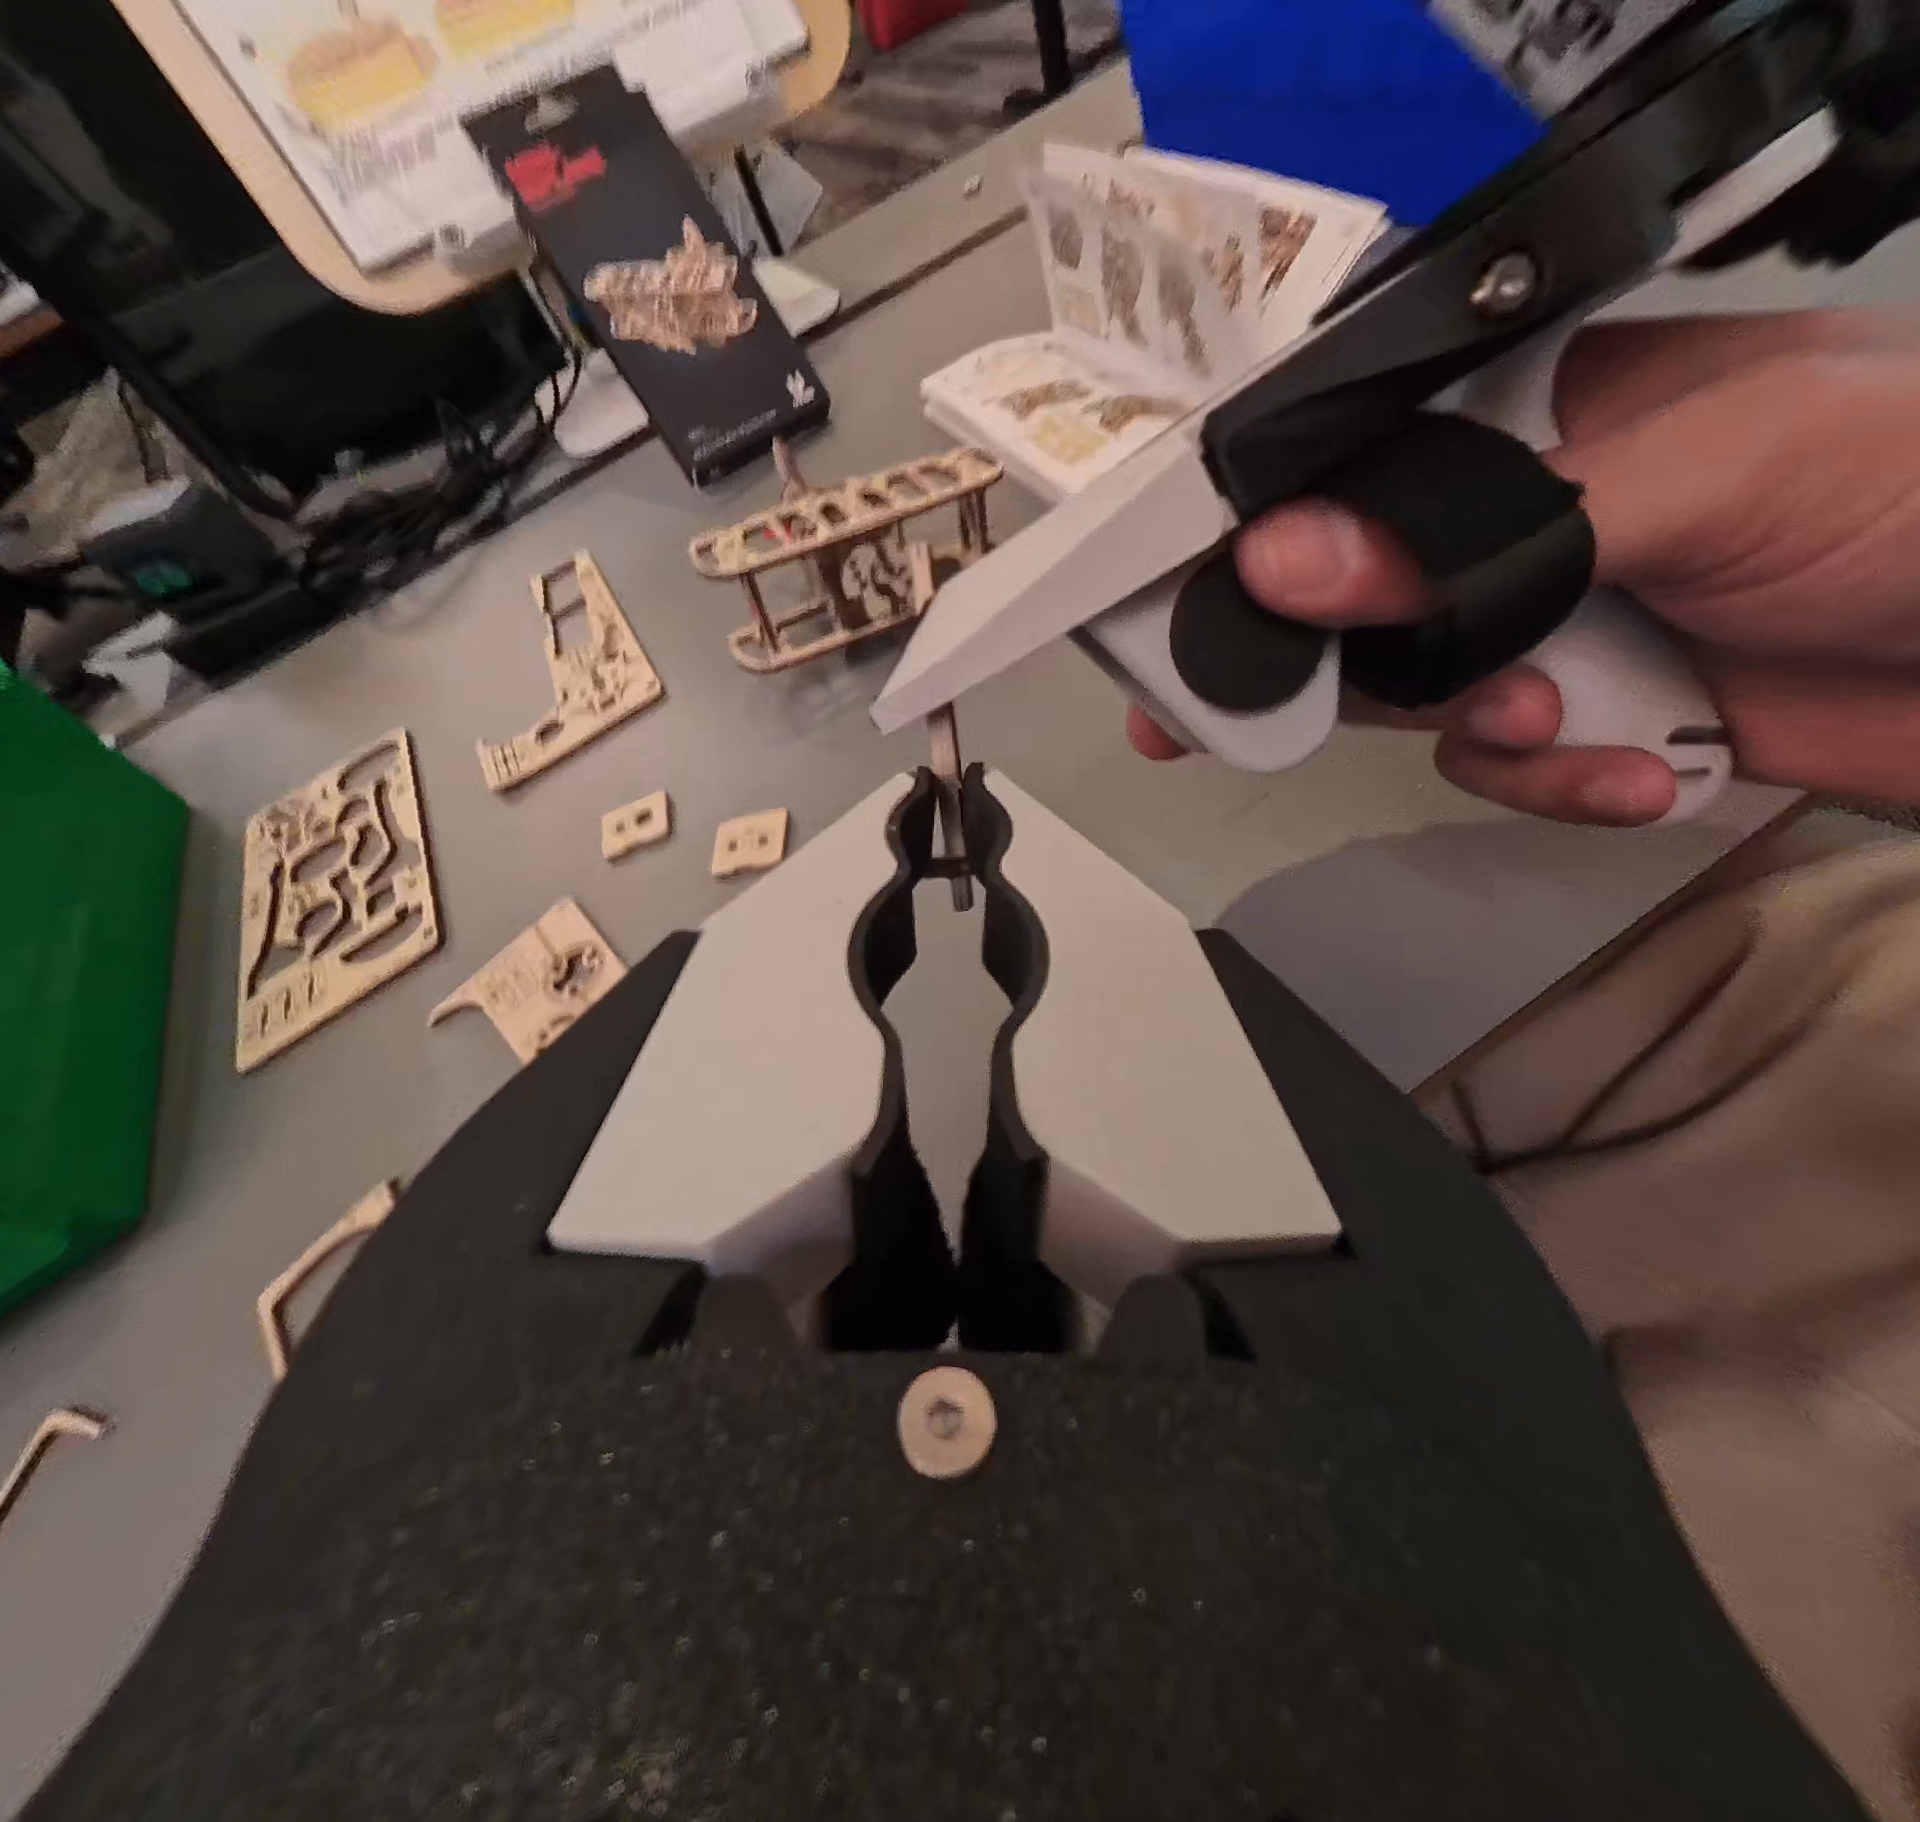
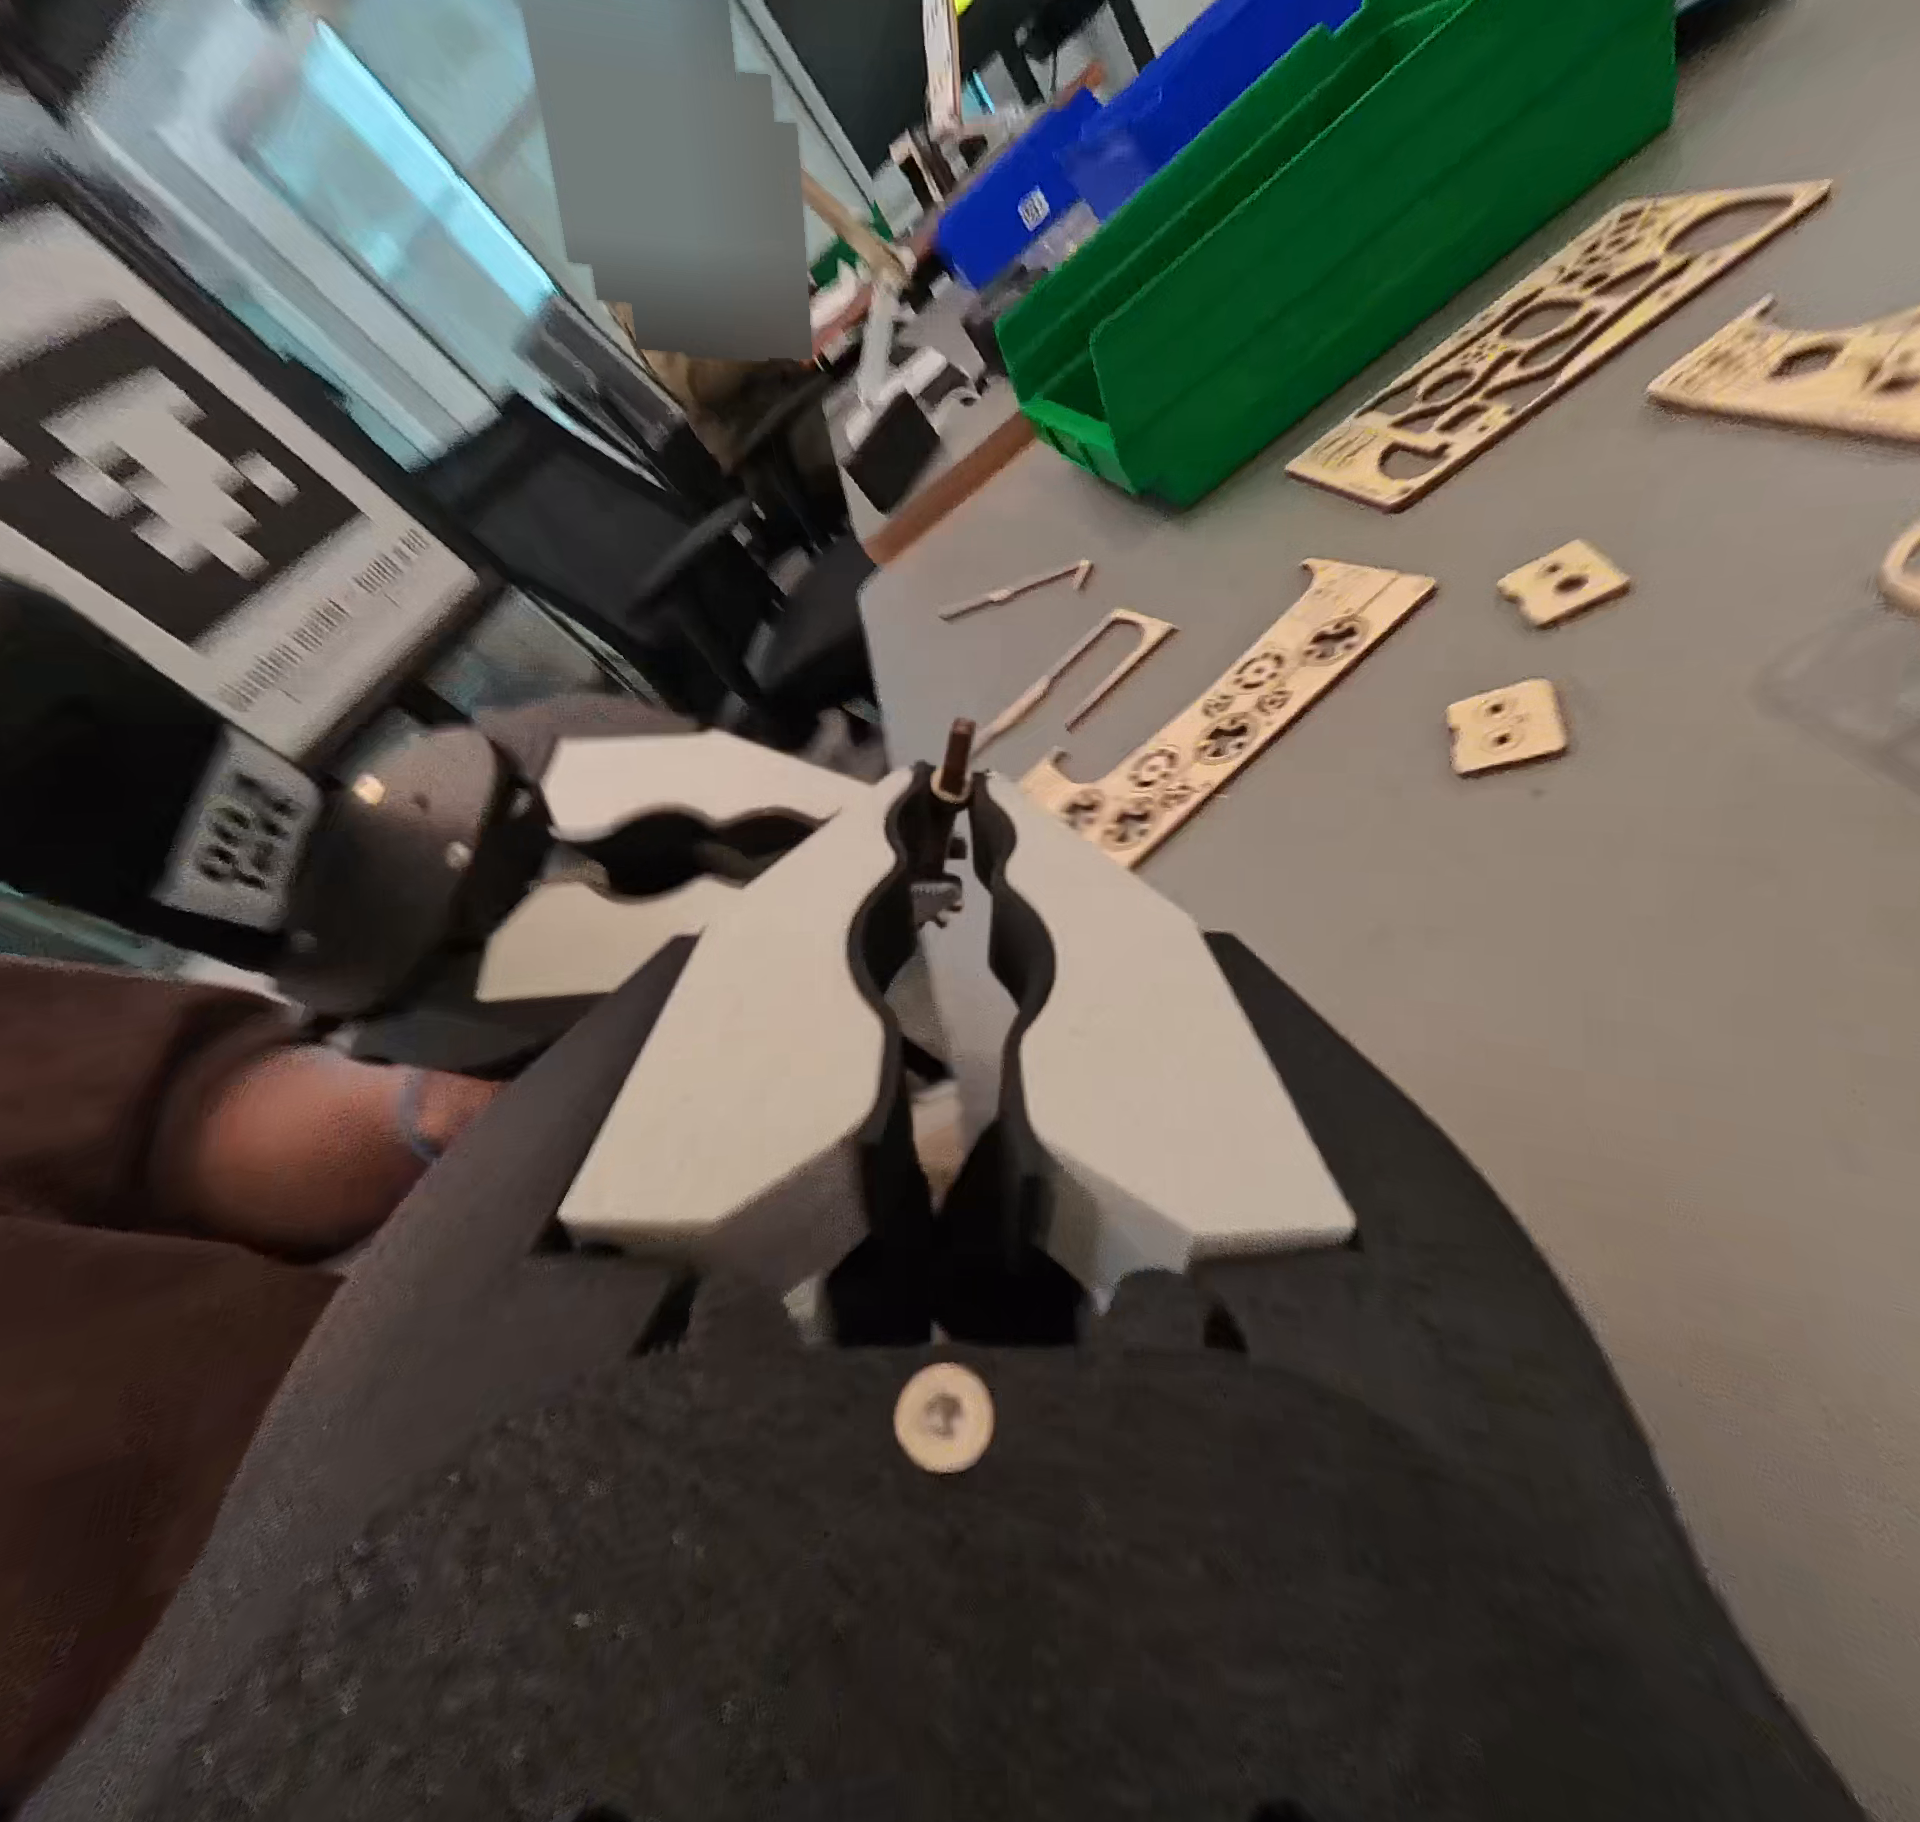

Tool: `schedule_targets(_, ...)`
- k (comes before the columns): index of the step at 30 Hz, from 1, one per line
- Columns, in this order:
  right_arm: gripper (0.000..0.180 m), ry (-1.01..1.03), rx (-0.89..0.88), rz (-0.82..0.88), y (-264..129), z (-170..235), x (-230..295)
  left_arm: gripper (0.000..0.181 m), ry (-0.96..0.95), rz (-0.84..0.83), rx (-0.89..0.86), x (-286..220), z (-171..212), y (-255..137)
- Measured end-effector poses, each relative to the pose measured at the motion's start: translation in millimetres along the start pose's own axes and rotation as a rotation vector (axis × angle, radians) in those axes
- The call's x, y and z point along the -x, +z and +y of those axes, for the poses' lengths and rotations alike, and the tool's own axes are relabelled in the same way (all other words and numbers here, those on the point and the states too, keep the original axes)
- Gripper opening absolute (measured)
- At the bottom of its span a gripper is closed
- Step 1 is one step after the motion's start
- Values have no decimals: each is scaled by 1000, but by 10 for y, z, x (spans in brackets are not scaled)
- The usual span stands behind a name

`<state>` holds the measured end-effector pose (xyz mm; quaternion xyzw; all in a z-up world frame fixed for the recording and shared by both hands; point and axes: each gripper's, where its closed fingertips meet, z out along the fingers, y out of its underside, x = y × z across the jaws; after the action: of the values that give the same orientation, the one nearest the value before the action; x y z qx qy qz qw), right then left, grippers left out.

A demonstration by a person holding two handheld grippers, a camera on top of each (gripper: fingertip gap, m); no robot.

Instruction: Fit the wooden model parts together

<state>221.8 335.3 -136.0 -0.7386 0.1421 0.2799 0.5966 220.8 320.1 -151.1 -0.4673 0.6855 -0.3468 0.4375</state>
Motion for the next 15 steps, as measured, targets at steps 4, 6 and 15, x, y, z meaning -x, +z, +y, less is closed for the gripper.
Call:
schedule_targets(4, 5, -333, 137, -35, 370, -40, -59, 20, -98, -66, 113, 381, 265, -41)
schedule_targets(6, 5, -510, 236, 9, 630, -56, -258, 31, -139, -57, 190, 572, 448, -106)
schedule_targets(15, 4, -589, 417, -51, 1294, 35, -969, 55, -258, -17, 447, 764, 1258, 10)
